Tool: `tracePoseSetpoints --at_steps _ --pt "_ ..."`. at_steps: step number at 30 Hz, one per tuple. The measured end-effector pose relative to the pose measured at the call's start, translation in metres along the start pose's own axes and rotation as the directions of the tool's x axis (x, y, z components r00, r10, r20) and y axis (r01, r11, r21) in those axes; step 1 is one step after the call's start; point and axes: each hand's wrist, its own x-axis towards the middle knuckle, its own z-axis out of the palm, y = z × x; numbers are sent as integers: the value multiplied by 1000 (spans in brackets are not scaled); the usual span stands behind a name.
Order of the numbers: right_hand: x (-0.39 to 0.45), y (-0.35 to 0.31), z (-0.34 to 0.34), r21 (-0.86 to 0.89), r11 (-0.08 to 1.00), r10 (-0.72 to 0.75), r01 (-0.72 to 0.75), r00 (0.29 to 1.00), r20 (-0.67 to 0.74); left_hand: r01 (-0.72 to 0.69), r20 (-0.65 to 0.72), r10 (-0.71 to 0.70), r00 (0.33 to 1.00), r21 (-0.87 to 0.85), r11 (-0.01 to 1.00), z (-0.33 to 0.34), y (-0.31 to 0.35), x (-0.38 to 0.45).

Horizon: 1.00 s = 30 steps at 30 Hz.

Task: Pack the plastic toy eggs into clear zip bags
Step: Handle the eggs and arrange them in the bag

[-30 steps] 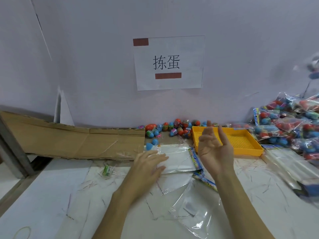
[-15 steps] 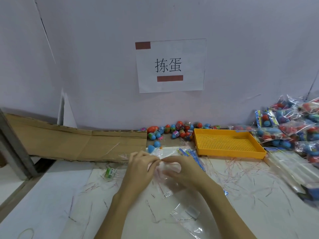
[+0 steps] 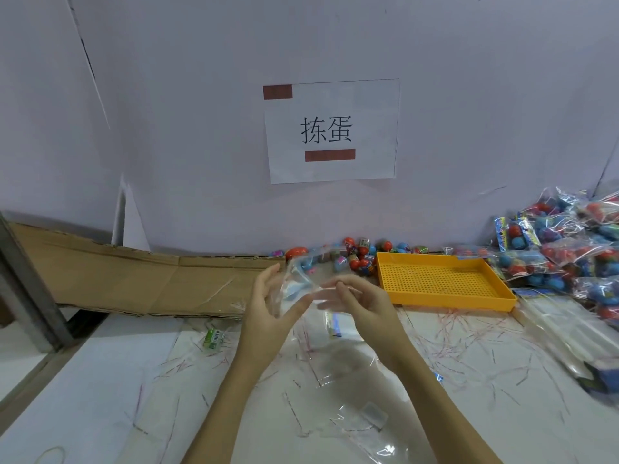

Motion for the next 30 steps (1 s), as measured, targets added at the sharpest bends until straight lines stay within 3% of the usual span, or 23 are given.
tracePoseSetpoints --at_steps 2,5,9,11,12,13,15,17,19,20,21,23,24,26,28,30 --pt "-2 -1 4 9 1000 16 -16 999 45 -34 -18 34 999 7 999 -5 -1 2" --pt "-2 5 8 -103 994 44 -45 999 -10 -16 16 13 1000 150 989 -13 -7 5" --pt "-2 9 0 -202 978 -7 -59 951 -311 122 -42 -119 992 54 991 -14 -13 5" --pt "1 6 -12 -113 991 15 -72 896 -444 107 -72 -96 993 163 981 -11 -13 3" --pt "2 4 -18 -51 995 53 -87 880 -472 53 -69 -34 997 306 951 -10 -12 0" --pt "2 3 -23 7 994 100 -110 871 -480 -34 -42 61 997 477 878 -9 -14 -2" --pt "2 0 -28 100 982 189 -161 866 -464 -224 71 263 962 757 614 -4 -15 -5" --pt "1 -2 -26 166 969 240 -185 870 -430 -328 128 435 891 845 423 2 -11 -5" --pt "1 -3 -22 192 958 270 -211 887 -376 -368 130 528 840 850 377 6 -8 -6" --pt "1 -3 -20 196 957 270 -212 901 -339 -393 128 532 837 817 422 8 -8 -6" --pt "0 -4 -17 196 958 259 -208 920 -294 -394 107 492 864 751 530 10 -8 -6" --pt "-2 -4 -10 168 964 235 -205 955 -182 -180 1 197 980 407 896 12 -1 -7" --pt "-3 -3 -6 143 968 225 -207 967 -118 2 14 -4 1000 168 986 12 4 -7" --pt "-5 -4 1 92 975 201 -202 979 15 161 40 -157 987 -149 976 12 5 -4" --pt "-6 -3 7 32 981 185 -190 977 105 144 3 -146 989 -215 966 9 1 -1" --pt "-5 0 8 -83 981 180 -173 980 85 119 -67 -138 988 -233 965 4 0 1"
